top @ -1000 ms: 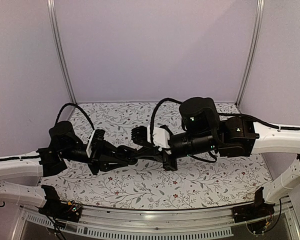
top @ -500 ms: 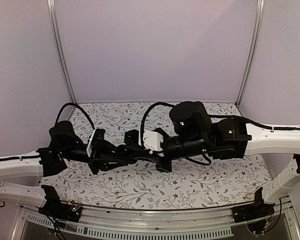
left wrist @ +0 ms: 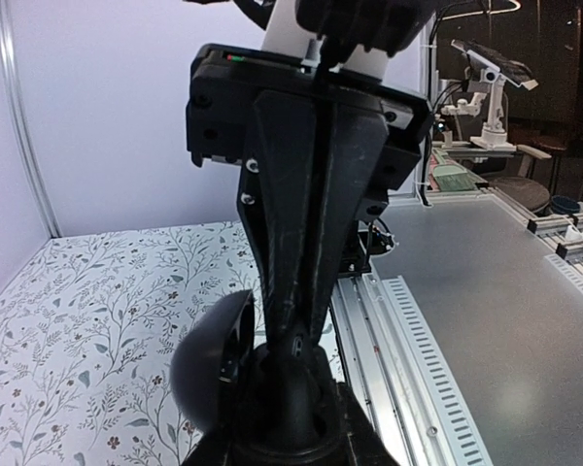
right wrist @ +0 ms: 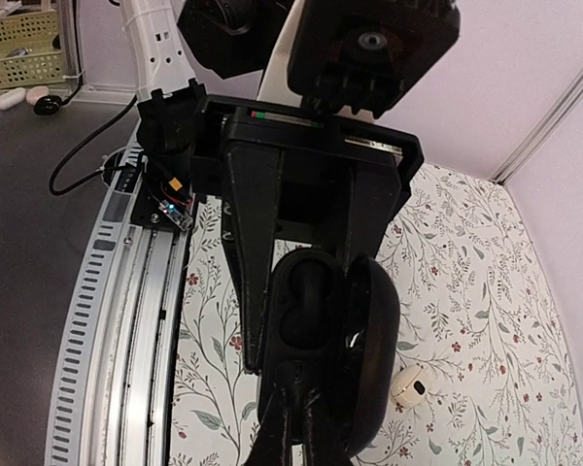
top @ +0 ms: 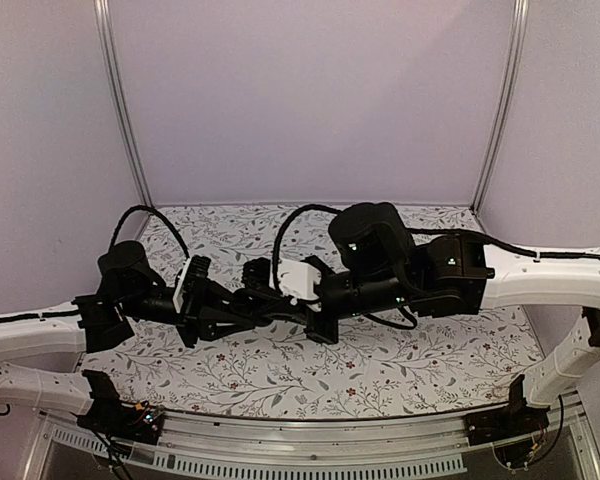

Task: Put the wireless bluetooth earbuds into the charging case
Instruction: Insert the right earbud into the right side groove of the charging case.

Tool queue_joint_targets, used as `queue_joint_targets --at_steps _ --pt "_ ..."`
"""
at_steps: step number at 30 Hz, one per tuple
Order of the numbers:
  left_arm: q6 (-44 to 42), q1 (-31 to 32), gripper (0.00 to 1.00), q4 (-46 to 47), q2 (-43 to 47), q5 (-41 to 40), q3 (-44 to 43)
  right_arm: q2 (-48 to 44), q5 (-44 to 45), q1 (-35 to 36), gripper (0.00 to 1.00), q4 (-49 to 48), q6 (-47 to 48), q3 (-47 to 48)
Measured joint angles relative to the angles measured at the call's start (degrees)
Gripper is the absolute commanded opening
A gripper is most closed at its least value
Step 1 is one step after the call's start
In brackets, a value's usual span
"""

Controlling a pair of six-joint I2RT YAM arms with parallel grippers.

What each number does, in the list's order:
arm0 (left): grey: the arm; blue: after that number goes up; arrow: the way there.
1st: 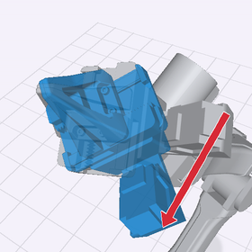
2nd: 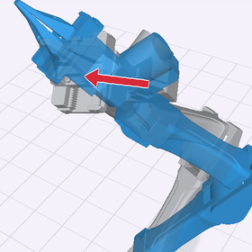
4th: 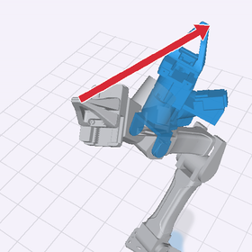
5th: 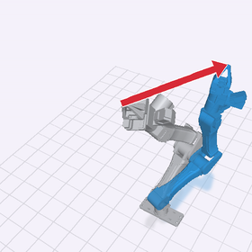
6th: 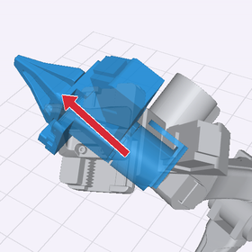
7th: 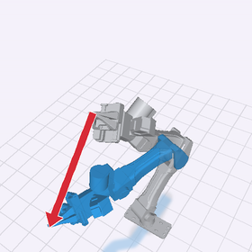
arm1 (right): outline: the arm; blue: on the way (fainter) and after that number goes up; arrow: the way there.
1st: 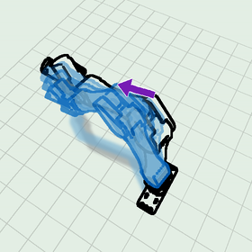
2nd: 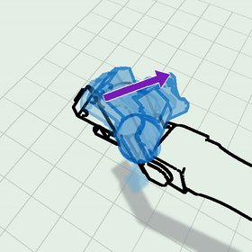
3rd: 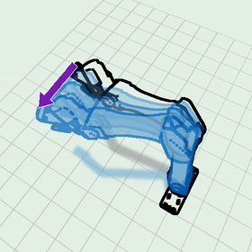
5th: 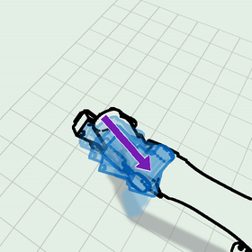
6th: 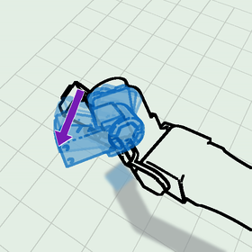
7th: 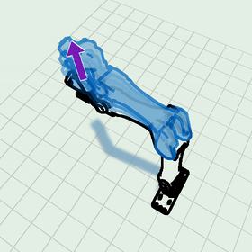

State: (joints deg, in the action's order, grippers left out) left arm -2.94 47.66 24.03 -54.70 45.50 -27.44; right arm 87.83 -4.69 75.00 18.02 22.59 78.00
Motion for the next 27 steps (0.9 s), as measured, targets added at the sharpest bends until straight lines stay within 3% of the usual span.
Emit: queue_joint_targets --at_steps 6,25,27 --pt "0.0 -0.52 0.0 -1.36 0.46 -0.13 0.42 1.38 0.31 0.0 0.14 1.29 -0.92 1.22" --pt "0.0 -0.7 0.0 0.9 0.83 -0.5 0.52 -1.05 -0.2 0.0 0.2 0.83 -1.42 0.81" --pt "0.0 -0.7 0.0 1.01 0.83 -0.5 0.52 -1.49 -0.57 0.0 0.28 0.66 -1.4 0.7"
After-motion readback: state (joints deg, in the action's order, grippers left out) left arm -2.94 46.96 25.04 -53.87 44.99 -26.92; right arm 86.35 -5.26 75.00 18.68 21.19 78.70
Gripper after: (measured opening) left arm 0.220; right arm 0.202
